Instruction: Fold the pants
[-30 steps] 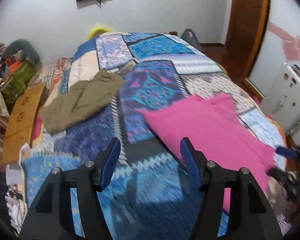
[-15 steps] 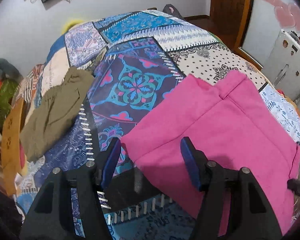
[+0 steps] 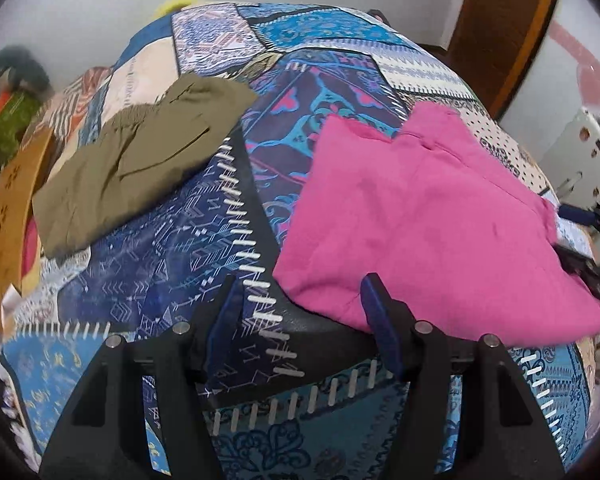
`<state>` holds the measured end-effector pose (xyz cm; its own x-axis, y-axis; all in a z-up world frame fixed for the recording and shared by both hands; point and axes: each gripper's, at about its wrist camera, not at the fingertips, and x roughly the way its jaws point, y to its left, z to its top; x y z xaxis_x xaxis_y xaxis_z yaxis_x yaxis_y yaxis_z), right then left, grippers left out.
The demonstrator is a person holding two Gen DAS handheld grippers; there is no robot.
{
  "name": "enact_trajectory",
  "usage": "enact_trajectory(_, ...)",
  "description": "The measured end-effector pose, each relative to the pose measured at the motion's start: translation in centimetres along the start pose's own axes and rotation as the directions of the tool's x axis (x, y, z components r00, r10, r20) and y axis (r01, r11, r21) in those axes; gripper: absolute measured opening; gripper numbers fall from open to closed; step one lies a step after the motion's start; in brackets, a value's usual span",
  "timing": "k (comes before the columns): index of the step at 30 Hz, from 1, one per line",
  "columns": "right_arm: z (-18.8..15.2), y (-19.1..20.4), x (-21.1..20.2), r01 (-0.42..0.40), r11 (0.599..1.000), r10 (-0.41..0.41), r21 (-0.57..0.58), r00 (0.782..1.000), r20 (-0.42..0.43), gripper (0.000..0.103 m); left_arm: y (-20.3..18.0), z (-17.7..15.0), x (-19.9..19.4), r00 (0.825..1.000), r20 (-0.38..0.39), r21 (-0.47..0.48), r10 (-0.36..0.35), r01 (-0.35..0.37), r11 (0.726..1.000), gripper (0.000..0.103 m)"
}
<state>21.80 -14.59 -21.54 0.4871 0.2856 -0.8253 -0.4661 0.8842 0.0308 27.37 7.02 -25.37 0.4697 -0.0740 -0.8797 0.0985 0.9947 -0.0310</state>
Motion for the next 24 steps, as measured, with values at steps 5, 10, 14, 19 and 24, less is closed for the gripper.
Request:
enact_trajectory(5,2.8,-1.6,2.9,-0.045,0.999,0.045,-0.007,0.998,-0.037,0.074,0.3,-1.0,-0.6,0.998,0.048,-0.02,0.027,-0.026,0.999,0.063)
enact_trajectory(10,5.3,-1.6,5.5,-0.032,0.999,0.031,-0.024,0.999,-0.038,0.074,1.5,-1.5,-0.8,0.999,0.054,-0.068,0.0,0.004,0.998,0.063)
enact_trajectory(14,6.7,-1.3,6.6,-0.007,1.0,0.007,-0.016,1.0,-0.03,0.073,1.8,-1.4,-0.9,0.999,0.044,-0.084,-0.003,0.006,0.996,0.065)
enact_trajectory(19,6.9,-0.7,3.7,-0.004,1.0,0.004,-0.003,1.0,0.018,0.071,2.1,-0.9,-2.7,0.997,0.074,-0.091,0.036,-0.029,0.995,0.063)
enact_trajectory(24,6.2,0.9,-0.2,-0.106,0.993,0.102,0.049,0.991,0.086,0.073,2.8,0.0,-4.1,0.99,0.131,-0.13,0.042,-0.025,0.991,0.063)
